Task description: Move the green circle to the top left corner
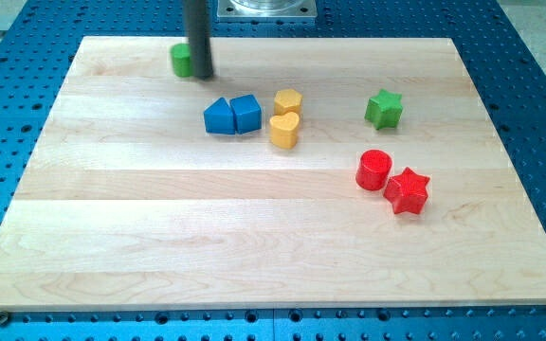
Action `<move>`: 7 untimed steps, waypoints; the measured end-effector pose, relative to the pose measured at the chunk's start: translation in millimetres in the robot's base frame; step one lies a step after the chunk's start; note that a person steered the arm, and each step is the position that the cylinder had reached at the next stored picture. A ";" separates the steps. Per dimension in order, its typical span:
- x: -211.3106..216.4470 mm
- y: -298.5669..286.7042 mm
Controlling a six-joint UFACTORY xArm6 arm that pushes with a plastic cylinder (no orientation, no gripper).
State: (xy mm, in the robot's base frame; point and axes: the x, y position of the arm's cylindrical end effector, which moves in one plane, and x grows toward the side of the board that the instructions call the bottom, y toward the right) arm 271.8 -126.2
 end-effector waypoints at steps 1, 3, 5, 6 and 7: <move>-3.5 -21.3; -21.5 -75.0; -15.8 -95.5; -5.1 -95.5; 48.6 -81.0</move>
